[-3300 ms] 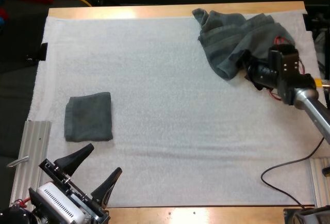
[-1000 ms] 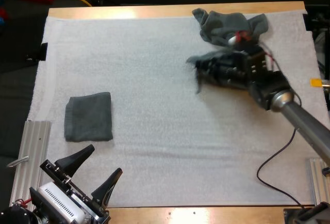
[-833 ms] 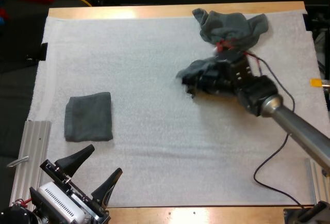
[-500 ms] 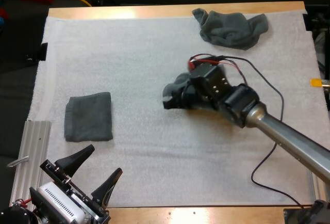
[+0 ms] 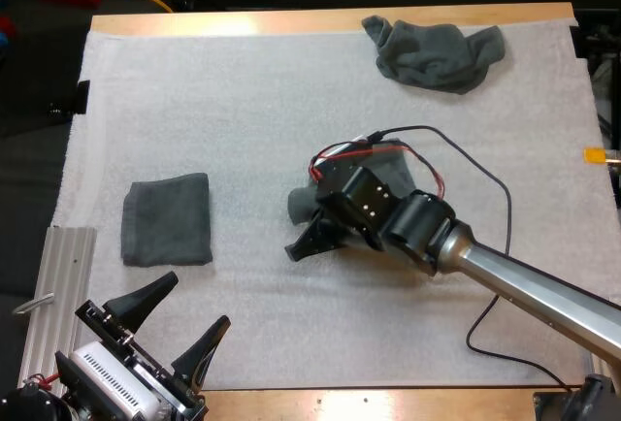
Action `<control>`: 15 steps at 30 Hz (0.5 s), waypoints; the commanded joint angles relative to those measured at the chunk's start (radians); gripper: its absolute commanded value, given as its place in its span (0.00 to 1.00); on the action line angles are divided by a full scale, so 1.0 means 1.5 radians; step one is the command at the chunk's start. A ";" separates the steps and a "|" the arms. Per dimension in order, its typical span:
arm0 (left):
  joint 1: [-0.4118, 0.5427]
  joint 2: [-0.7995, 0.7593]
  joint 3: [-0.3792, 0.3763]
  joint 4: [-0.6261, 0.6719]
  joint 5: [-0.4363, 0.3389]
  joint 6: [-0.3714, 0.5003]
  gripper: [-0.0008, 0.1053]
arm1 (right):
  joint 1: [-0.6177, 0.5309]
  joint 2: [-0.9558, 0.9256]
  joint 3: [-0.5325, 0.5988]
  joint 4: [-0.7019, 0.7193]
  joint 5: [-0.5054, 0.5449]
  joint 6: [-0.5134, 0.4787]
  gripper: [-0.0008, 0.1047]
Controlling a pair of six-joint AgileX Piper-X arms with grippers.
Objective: Pick towel from pile, fold and stack
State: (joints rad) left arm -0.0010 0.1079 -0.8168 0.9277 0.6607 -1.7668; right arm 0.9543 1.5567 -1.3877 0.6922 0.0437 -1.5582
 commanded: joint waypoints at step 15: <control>-0.003 0.001 -0.005 -0.003 0.005 -0.006 0.66 | 0.033 -0.070 -0.006 0.101 -0.118 -0.017 0.75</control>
State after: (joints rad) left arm -0.0010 0.1079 -0.8168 0.9277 0.6607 -1.7668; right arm 1.0007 1.4736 -1.3887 0.8292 -0.1240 -1.5692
